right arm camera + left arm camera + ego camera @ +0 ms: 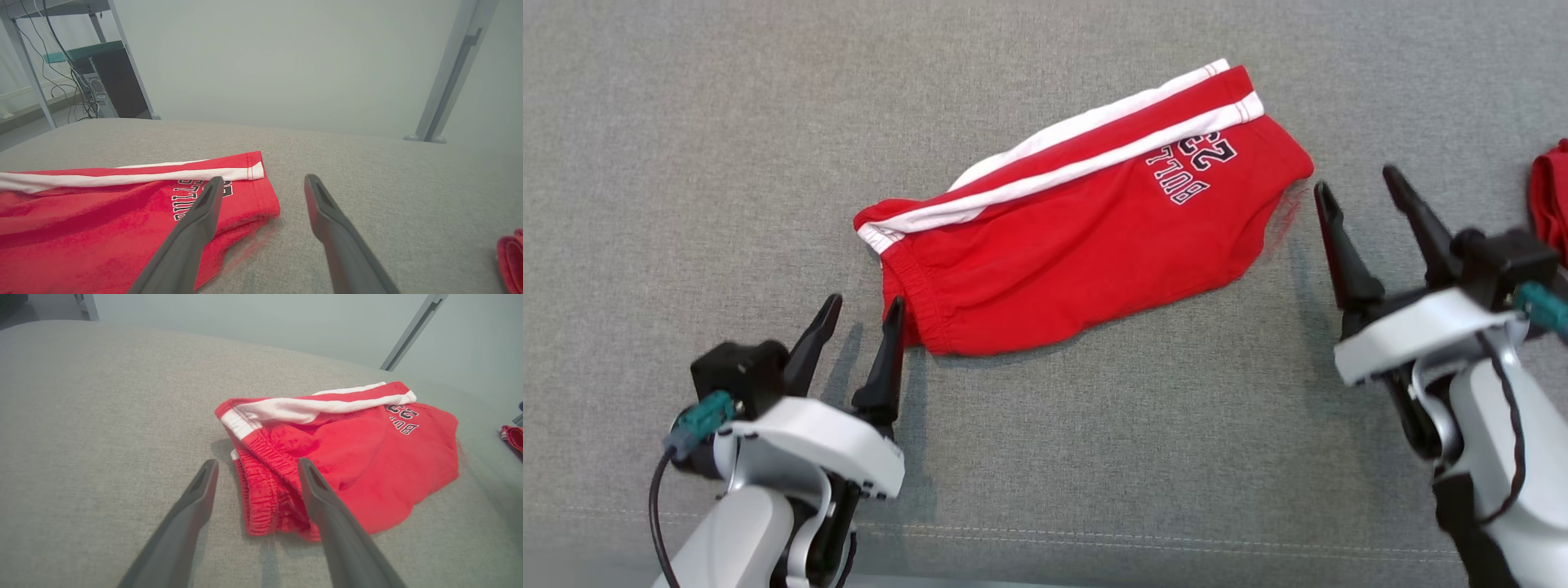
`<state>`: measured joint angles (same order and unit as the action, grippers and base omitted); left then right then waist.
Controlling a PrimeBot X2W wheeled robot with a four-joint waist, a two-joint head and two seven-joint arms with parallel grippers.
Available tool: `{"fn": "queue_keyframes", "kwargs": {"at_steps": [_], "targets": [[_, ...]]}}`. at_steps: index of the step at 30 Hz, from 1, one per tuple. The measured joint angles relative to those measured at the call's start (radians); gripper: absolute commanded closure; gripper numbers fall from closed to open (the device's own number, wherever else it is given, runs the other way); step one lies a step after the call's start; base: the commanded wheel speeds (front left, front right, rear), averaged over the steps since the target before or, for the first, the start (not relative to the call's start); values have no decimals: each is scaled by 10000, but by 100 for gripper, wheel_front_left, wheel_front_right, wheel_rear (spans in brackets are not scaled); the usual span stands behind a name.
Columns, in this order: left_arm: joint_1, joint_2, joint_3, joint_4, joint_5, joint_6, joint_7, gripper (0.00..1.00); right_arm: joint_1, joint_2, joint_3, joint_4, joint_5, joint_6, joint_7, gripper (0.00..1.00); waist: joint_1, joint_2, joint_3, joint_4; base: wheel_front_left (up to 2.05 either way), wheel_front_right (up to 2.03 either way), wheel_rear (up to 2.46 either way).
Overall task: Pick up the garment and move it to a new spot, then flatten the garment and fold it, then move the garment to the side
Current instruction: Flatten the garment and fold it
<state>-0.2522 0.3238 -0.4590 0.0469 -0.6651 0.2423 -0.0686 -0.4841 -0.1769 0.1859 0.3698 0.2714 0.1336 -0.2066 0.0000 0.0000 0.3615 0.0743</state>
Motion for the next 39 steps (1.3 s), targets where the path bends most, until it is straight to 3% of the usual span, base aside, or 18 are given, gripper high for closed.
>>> {"fn": "queue_keyframes", "kwargs": {"at_steps": [6, 18, 25, 26, 27, 28, 29, 39], "targets": [[-884, -313, -10, 422, -428, -420, 428, 0, -1677, -422, 846, 1168, 100, 0, 709, 0, -1, 0, 338, 95, 0, 0, 0], [-1711, -740, -56, 1628, -1419, -1057, 1210, 0, -4396, -755, 3085, 3942, 1662, 2, 2752, 0, 0, 0, 1088, 243, 0, 0, 0], [-2085, -947, -17, 1931, -2061, -1613, 1524, 0, -5227, -811, 4102, 4243, 2995, -8, 3678, 0, 0, 0, 1274, 294, 0, 0, 0], [-2094, -970, 12, 1952, -2196, -1724, 1597, 0, -5323, -826, 4247, 4224, 3223, -33, 3827, 56, 0, 0, 1289, 291, 0, 0, 0], [-2104, -970, 36, 1971, -2278, -1808, 1651, 0, -5392, -863, 4378, 4203, 3415, -33, 3921, 82, 0, 0, 1298, 286, 0, 0, 0], [-2118, -976, 65, 1979, -2408, -1919, 1724, 52, -5427, -894, 4460, 4190, 3603, -33, 4008, 100, 0, 0, 1304, 281, 0, 0, 0], [-2118, -976, 65, 1979, -2408, -1919, 1724, 100, -5427, -894, 4460, 4190, 3603, -33, 4008, 100, 0, 0, 1304, 281, 0, 0, 0], [-1940, -1068, 245, 1651, -3440, -2780, 2013, 100, -5022, -1534, 4984, 2987, 5381, -31, 4289, 100, 0, 0, 1272, 249, 0, 0, 0]]}}
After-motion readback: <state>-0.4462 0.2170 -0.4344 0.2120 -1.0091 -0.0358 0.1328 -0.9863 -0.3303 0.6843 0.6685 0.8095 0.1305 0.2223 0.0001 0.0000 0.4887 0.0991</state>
